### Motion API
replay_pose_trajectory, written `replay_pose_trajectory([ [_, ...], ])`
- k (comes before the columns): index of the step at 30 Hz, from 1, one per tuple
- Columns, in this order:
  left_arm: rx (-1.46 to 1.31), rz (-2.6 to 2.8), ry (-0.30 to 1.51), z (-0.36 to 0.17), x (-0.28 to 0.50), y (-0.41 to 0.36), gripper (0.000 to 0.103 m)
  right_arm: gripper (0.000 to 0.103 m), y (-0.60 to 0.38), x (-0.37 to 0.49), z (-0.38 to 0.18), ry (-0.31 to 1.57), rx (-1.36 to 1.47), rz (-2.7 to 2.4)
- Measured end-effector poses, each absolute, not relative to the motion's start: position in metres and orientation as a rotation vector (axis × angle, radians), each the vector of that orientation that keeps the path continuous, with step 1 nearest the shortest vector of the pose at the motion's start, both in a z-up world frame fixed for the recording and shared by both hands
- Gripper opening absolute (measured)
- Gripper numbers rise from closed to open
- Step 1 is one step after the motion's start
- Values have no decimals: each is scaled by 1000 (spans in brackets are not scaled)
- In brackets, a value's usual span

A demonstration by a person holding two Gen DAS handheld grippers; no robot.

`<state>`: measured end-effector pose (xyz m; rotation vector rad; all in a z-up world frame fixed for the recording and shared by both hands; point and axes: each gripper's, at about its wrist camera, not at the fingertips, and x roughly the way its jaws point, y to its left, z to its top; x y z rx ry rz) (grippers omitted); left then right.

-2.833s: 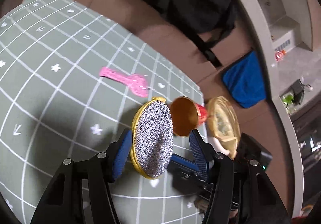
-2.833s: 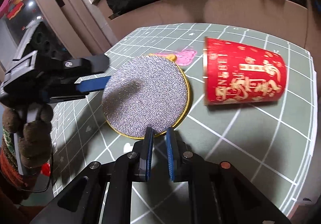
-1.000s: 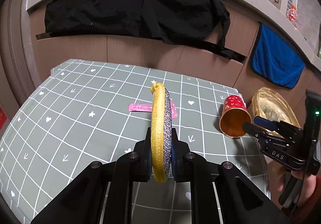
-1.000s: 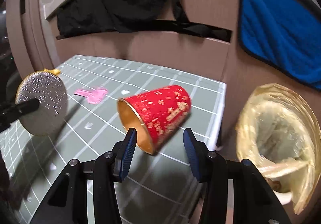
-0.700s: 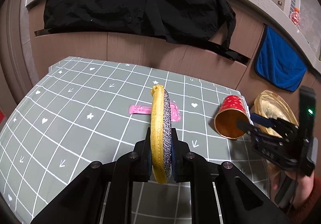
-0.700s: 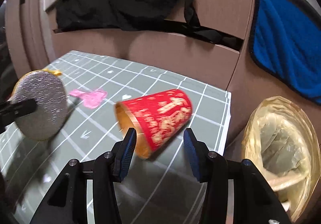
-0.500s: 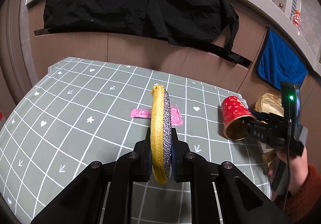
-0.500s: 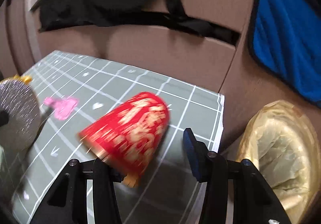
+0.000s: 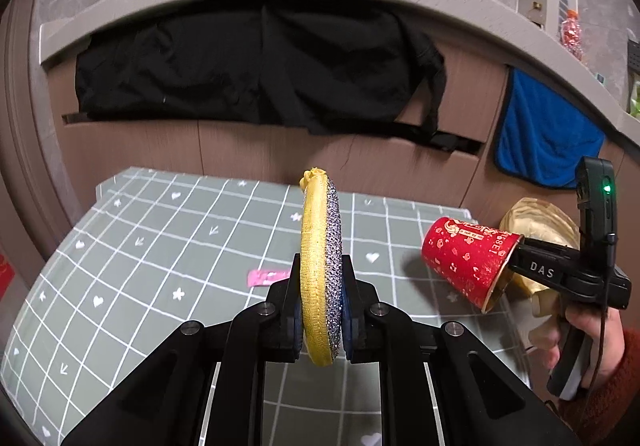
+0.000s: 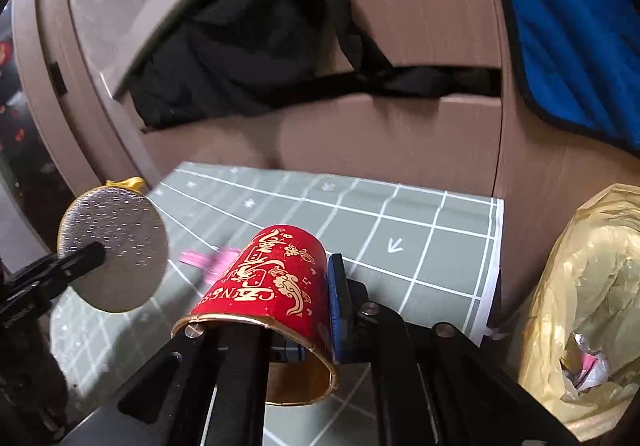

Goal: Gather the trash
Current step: 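Carry the glittery lid and red cup over the yellow-lined bin with both grippers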

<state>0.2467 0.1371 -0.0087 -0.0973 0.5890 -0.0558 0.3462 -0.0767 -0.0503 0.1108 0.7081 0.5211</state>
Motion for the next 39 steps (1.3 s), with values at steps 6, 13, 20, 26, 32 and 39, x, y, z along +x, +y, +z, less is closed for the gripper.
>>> replay_pose_trajectory([
  [6, -66, -66, 541, 13, 236, 122, 15, 8, -90, 323, -19, 625, 124, 540],
  [13, -34, -103, 431, 63, 231, 91, 15, 8, -120, 300, 30, 503, 129, 528],
  [20, -19, -190, 318, 110, 233, 36, 15, 8, -167, 277, 84, 373, 95, 458],
  [26, -22, -302, 268, 130, 239, -20, 15, 8, -219, 252, 116, 301, 56, 355],
  [32, -38, -413, 266, 131, 251, -77, 15, 8, -264, 234, 130, 259, 15, 240],
  [39, -60, -486, 327, 114, 272, -124, 15, 8, -302, 236, 120, 297, 19, 177],
])
